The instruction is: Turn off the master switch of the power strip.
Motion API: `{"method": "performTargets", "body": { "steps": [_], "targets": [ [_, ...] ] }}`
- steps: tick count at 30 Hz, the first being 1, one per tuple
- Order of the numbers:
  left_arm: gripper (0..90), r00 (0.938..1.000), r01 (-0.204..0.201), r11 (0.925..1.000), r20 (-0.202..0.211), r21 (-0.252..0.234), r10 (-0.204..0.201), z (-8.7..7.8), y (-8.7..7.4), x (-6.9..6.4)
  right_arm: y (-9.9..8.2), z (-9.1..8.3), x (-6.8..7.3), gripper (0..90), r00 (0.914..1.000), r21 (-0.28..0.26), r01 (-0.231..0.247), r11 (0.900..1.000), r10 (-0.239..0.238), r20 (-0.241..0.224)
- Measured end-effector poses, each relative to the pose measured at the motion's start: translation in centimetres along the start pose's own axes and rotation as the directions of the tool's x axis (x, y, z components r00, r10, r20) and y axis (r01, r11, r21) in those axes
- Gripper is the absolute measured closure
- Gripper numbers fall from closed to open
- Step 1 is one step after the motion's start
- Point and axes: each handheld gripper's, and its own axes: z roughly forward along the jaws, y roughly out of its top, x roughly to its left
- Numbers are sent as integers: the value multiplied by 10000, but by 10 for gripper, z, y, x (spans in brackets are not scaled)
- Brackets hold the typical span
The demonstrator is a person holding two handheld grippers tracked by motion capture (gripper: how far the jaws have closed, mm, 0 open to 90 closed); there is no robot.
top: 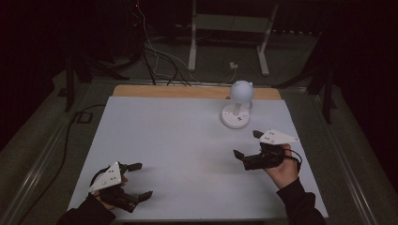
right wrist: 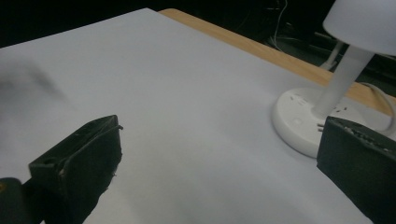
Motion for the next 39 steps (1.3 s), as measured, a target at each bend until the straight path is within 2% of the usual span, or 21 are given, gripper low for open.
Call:
{"method": "performTargets", "body": {
  "steps": [17, 25, 31, 39],
  "targets": [
    [4, 10000, 24, 10000, 23, -47, -24, -1, 0, 0, 19, 4, -26, 2, 9971, -145, -280, 9995, 289, 705],
    [5, 10000, 2, 10000, -6, -55, -2, -1, 0, 0, 22, 6, -34, 2, 9945, -185, -408, 9990, 424, 963],
    [5, 10000, 35, 10000, 2, -65, -35, -1, 0, 0, 23, 12, -41, 2, 9898, -161, -557, 9983, 573, 1308],
    [4, 10000, 34, 10000, 8, -37, -34, -1, 0, 0, 22, 24, -56, 2, 9790, -2, -825, 9966, 811, 1872]
  ]
}}
